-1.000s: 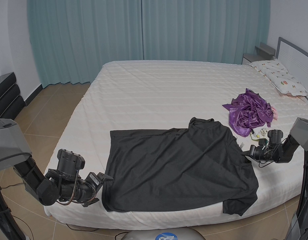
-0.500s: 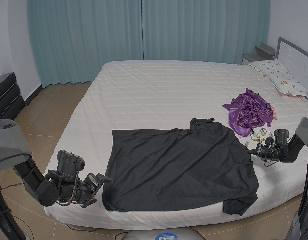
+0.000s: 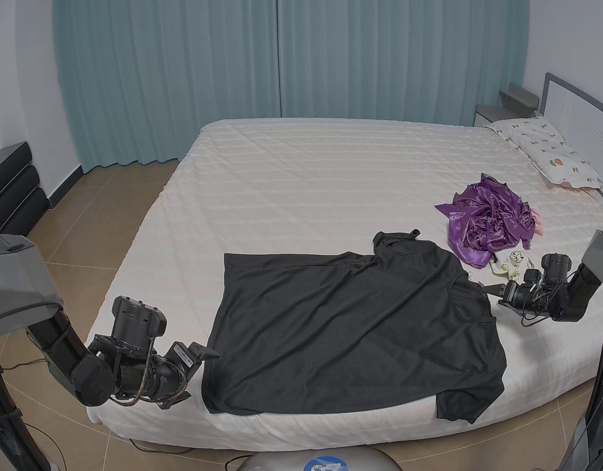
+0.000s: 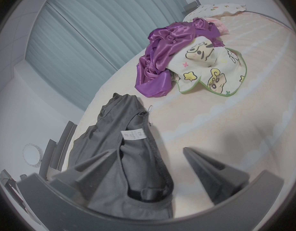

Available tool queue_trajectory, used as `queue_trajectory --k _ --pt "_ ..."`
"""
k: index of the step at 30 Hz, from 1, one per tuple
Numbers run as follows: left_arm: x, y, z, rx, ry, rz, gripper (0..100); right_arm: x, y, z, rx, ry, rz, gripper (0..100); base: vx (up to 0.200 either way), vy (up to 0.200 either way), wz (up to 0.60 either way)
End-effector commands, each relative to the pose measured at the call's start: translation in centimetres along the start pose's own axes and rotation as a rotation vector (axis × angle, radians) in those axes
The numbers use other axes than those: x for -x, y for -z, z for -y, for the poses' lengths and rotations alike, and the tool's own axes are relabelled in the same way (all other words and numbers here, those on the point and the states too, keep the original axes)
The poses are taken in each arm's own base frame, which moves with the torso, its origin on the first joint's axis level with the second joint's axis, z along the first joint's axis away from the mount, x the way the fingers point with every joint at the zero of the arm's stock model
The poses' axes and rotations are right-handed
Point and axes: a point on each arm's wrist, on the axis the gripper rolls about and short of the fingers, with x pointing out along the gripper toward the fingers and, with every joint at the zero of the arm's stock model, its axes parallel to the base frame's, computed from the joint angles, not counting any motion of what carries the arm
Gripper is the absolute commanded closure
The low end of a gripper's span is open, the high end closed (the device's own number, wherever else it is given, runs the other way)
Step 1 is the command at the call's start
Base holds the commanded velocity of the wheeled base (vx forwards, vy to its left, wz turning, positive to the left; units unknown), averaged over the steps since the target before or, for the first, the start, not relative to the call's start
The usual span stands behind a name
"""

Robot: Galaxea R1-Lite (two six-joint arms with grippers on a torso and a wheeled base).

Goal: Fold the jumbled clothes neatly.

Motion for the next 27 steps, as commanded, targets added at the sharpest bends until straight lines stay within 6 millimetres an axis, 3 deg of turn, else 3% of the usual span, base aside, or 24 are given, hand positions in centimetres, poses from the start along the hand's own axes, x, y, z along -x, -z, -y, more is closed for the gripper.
queue_trajectory --k 1,4,14,16,19,27 --pt "-0.1 0.5 0.1 -0.009 0.001 -0.015 0 3.4 -0.8 -2.4 -0.022 -0.014 0.043 0 0.000 0.000 0.00" --pt "-0.1 1.1 0.2 -0.027 -0.001 -0.029 0 4.9 0.0 -3.5 -0.043 -0.013 0.028 0 -0.200 0.000 0.00" --pt "0.0 1.2 0.0 -0.028 -0.006 -0.028 0 8.7 4.8 -6.8 -0.056 0.012 -0.059 0 0.000 0.000 0.00" --pt "0.0 1.2 0.0 -0.028 -0.006 -0.028 0 8.7 4.8 -6.8 -0.056 0.012 -0.059 0 0.000 0.000 0.00" --pt "0.0 1.1 0.2 -0.026 0.001 -0.025 0 9.3 6.3 -6.9 -0.053 0.019 -0.057 0 0.000 0.000 0.00" --pt "-0.2 1.1 0.7 -0.014 0.012 -0.023 0 9.8 8.0 -6.7 -0.056 0.016 -0.064 0 0.000 -0.200 0.00"
